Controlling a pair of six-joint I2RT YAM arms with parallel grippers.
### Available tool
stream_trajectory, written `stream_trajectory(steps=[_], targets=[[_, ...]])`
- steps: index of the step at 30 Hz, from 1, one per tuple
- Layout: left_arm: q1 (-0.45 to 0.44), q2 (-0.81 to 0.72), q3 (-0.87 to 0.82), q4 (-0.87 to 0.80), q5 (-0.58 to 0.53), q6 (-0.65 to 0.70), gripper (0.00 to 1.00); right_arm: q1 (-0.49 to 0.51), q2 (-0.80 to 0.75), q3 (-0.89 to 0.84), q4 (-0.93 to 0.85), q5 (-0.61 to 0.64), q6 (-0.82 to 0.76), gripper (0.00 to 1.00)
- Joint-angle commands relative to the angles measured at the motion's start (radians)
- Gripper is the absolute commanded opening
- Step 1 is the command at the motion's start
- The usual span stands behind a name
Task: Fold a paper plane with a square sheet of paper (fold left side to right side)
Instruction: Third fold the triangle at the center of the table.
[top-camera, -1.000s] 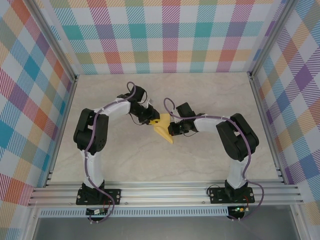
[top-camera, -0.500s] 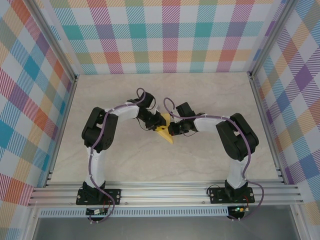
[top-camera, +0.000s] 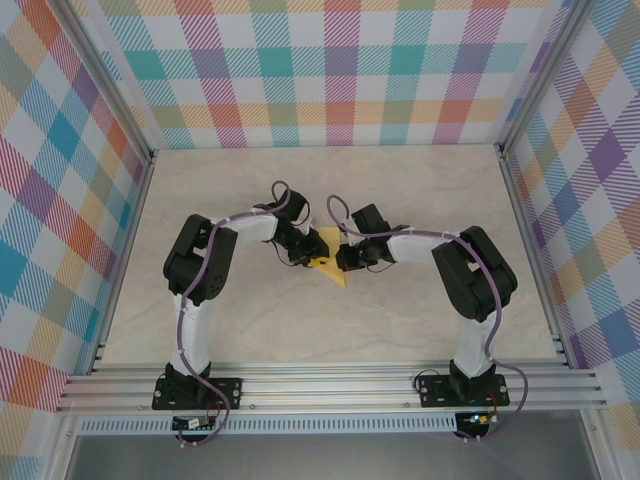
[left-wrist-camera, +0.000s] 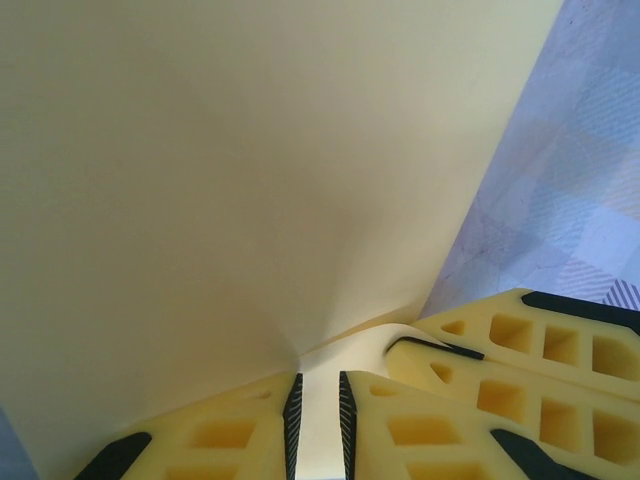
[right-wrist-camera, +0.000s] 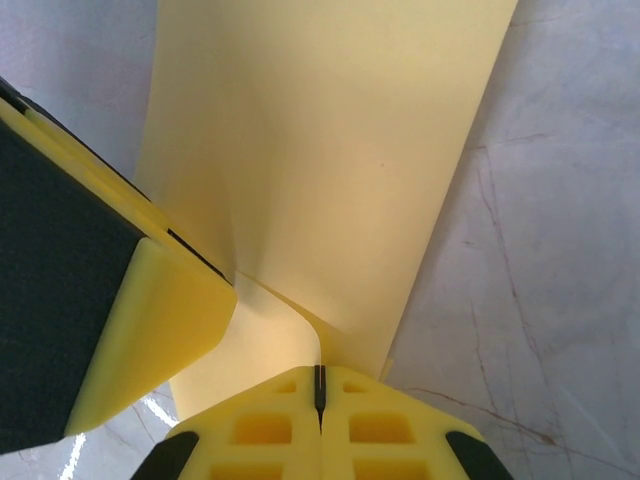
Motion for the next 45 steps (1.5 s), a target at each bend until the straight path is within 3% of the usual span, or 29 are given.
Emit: stream_trajectory(steps=[1, 9, 15, 21, 45], targets=[[-0.005, 0.016, -0.055, -0.03, -0.058, 0.015, 0.2, -0.002, 0.0, 0.026, -0.073, -0.039, 0.007, 0.02], [-0.004, 0.035, -0.05, -0.034, -0.077, 0.017, 0.19, -0.033, -0.096, 0.107, -0.189, -0.03, 0.025, 0.21], [-0.004, 0.03, -0.049, -0.034, -0.086, 0.018, 0.19, -0.034, -0.141, 0.102, -0.268, -0.176, 0.008, 0.23], [-0.004, 0.028, -0.044, -0.034, -0.089, 0.018, 0.18, -0.007, -0.112, 0.034, -0.21, -0.378, 0.107, 0.19], [-0.005, 0.033, -0.032, -0.048, -0.095, 0.024, 0.18, 0.014, 0.037, 0.054, -0.262, -0.261, 0.119, 0.2]])
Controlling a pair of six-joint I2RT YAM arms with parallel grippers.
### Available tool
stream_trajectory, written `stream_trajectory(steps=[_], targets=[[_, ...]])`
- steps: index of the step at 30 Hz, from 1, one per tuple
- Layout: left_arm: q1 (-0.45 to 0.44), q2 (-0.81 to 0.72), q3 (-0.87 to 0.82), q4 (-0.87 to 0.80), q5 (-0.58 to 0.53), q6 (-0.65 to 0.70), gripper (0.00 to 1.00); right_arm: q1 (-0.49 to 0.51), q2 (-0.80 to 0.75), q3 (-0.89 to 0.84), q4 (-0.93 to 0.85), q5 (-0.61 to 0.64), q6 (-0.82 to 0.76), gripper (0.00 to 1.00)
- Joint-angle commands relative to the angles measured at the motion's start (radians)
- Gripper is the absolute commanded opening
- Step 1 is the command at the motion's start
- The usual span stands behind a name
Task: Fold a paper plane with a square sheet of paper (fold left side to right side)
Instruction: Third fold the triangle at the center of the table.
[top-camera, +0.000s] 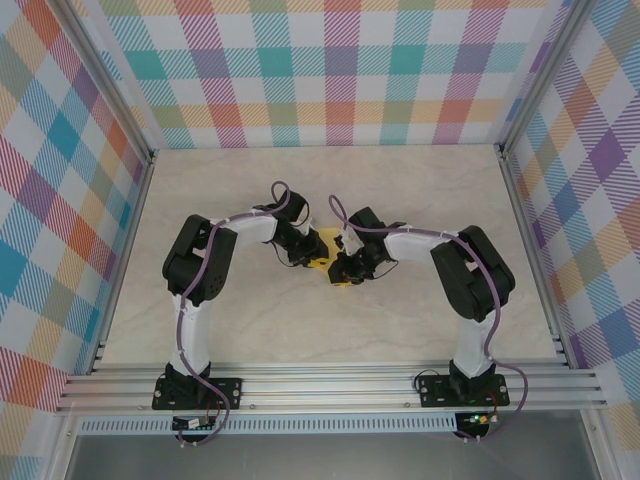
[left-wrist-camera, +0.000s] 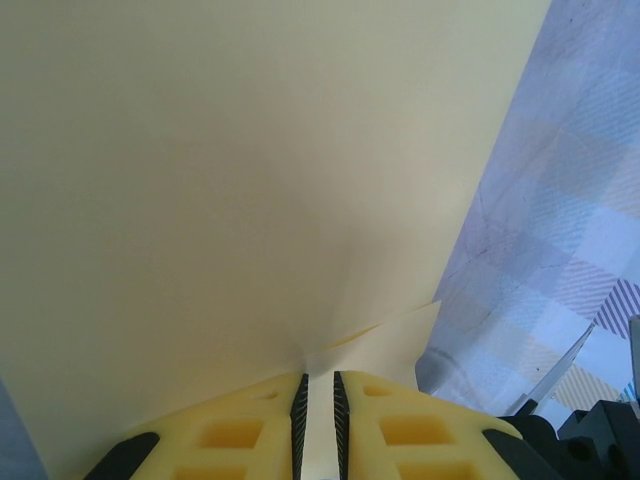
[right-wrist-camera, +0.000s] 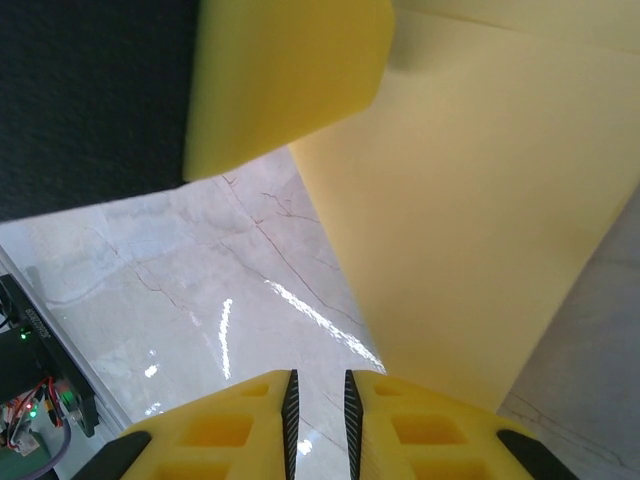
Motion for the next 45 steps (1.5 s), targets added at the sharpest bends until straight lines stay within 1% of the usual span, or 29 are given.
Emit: stream_trajectory(steps=[1, 4, 11, 18, 24, 30, 32, 37, 41, 45], targets=[[-0.005, 0.039, -0.019, -0.067, -0.09, 0.021, 0.18, -0.002, 0.031, 0.013, -0.034, 0.015, 0.004, 0.2], [-0.005, 0.039, -0.019, -0.068, -0.091, 0.022, 0.18, -0.002, 0.038, 0.01, -0.043, 0.029, 0.007, 0.2], [-0.005, 0.039, -0.016, -0.071, -0.096, 0.023, 0.17, -0.002, 0.036, -0.006, -0.066, 0.02, 0.0, 0.2], [-0.005, 0.041, -0.013, -0.071, -0.1, 0.021, 0.17, -0.002, 0.003, -0.078, -0.074, -0.002, 0.01, 0.17], [-0.005, 0.038, -0.011, -0.073, -0.097, 0.024, 0.17, -0.003, -0.068, -0.124, -0.079, -0.026, 0.009, 0.16], [-0.005, 0.036, -0.01, -0.069, -0.092, 0.023, 0.17, -0.024, -0.156, -0.064, -0.077, -0.055, 0.015, 0.15], [-0.005, 0.035, -0.01, -0.07, -0.093, 0.021, 0.17, -0.024, -0.143, -0.031, -0.073, -0.052, 0.02, 0.14], [-0.004, 0.034, -0.011, -0.063, -0.092, 0.019, 0.17, -0.025, -0.041, 0.035, -0.026, -0.006, 0.077, 0.06], [-0.004, 0.03, -0.008, -0.065, -0.089, 0.019, 0.17, -0.025, 0.028, 0.077, -0.037, 0.017, 0.104, 0.04], [-0.005, 0.029, -0.007, -0.068, -0.091, 0.021, 0.17, -0.024, 0.047, 0.063, -0.067, 0.017, 0.094, 0.04]])
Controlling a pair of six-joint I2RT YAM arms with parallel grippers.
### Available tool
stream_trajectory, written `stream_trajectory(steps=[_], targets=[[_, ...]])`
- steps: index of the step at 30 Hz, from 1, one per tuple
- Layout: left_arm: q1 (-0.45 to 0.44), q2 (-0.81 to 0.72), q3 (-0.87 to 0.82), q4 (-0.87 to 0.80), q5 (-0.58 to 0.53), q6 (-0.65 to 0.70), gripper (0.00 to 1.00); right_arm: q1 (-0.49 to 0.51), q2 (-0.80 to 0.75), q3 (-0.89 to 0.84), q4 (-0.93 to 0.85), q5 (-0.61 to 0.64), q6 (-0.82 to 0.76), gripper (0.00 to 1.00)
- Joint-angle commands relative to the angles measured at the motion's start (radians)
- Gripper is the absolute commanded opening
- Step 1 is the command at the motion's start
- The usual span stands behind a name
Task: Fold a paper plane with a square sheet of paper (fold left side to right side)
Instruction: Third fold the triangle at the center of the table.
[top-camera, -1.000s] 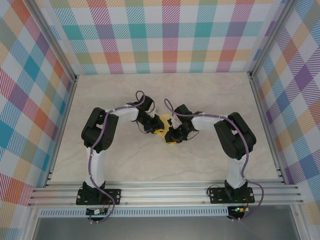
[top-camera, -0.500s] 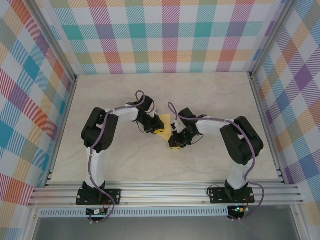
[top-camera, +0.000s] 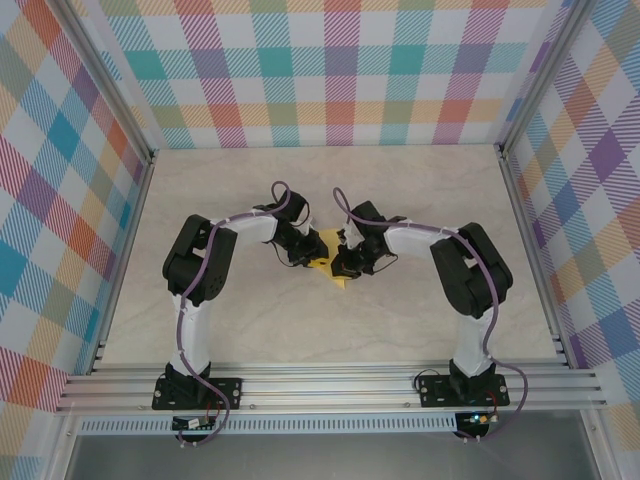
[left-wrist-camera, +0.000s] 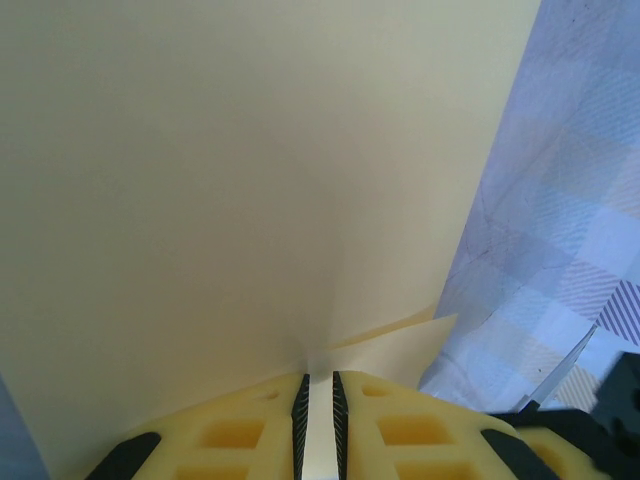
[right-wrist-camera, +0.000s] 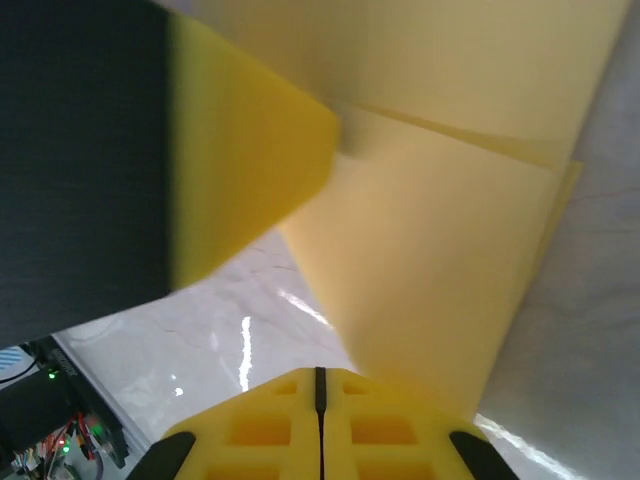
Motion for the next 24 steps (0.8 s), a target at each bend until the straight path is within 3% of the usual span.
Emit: stream_trajectory(steps=[1, 13, 24], targets=[[-0.005, 0.03, -0.009, -0.064, -0.087, 0.019, 0.17, -0.002, 0.012, -0.004, -0.041, 0.004, 0.011, 0.04], [-0.005, 0.031, -0.005, -0.064, -0.098, 0.02, 0.17, -0.002, -0.017, -0.121, -0.13, 0.044, -0.003, 0.04], [-0.006, -0.037, 0.028, -0.087, -0.071, 0.031, 0.19, -0.008, 0.004, -0.164, -0.101, 0.072, 0.026, 0.0]])
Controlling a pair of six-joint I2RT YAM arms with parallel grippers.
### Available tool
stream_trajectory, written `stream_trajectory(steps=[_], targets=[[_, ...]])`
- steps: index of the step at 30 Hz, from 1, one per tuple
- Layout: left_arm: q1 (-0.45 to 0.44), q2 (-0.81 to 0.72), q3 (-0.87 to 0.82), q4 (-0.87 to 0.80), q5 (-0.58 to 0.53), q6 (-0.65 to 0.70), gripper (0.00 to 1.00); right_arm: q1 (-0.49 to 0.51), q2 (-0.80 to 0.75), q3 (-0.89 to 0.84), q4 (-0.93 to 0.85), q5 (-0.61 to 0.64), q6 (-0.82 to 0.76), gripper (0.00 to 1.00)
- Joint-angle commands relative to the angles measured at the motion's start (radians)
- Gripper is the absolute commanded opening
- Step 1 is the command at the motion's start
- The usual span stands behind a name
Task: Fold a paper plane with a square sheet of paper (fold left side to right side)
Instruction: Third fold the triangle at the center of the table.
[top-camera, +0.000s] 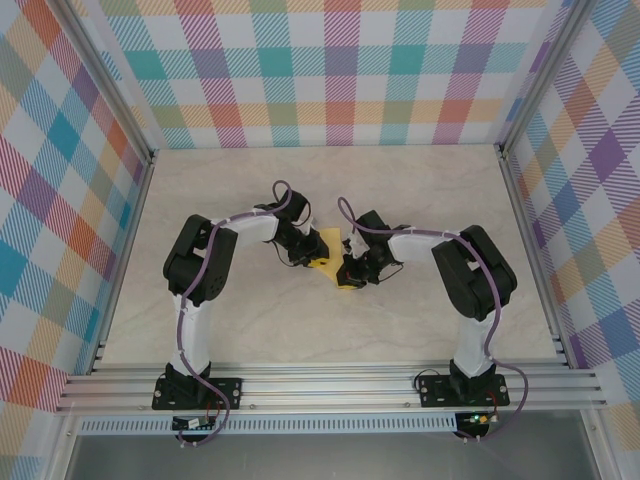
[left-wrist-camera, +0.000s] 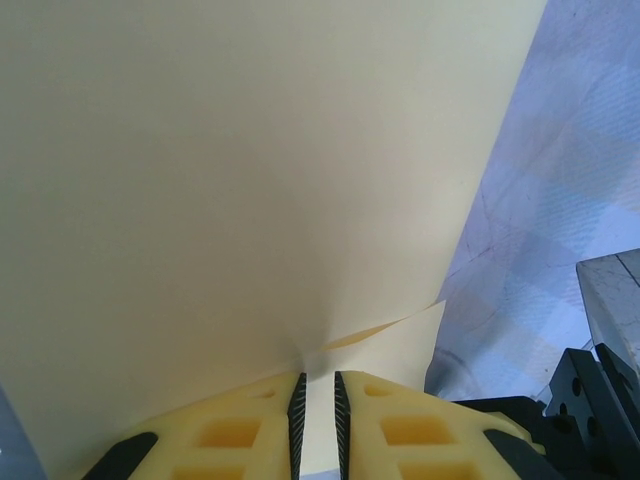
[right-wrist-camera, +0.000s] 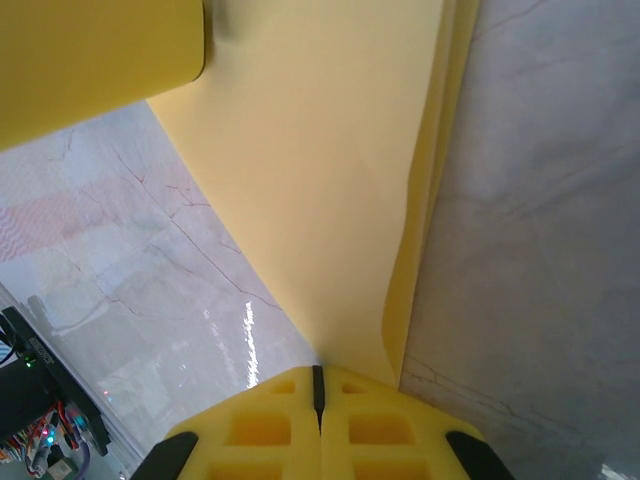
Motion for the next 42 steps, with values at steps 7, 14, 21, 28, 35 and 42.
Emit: stream_trajectory(steps=[7, 14, 21, 28, 35, 42], targets=[[-0.021, -0.186, -0.076, -0.053, -0.071, -0.007, 0.19, -0.005, 0.057, -0.052, -0.113, 0.082, 0.027, 0.0], [-0.104, -0.171, -0.101, -0.01, -0.031, -0.047, 0.15, -0.006, 0.065, -0.045, -0.111, 0.079, 0.025, 0.0], [-0.121, -0.099, -0.08, 0.02, -0.026, -0.068, 0.1, -0.005, 0.061, -0.047, -0.113, 0.082, 0.025, 0.0], [-0.123, -0.06, -0.077, 0.025, -0.026, -0.064, 0.1, -0.006, 0.062, -0.047, -0.112, 0.083, 0.025, 0.0], [-0.117, -0.028, -0.078, -0.006, -0.086, -0.043, 0.09, -0.006, 0.065, -0.047, -0.123, 0.092, 0.024, 0.0], [-0.074, 0.009, -0.079, -0.005, -0.134, 0.023, 0.09, -0.006, 0.07, -0.048, -0.136, 0.097, 0.018, 0.0]])
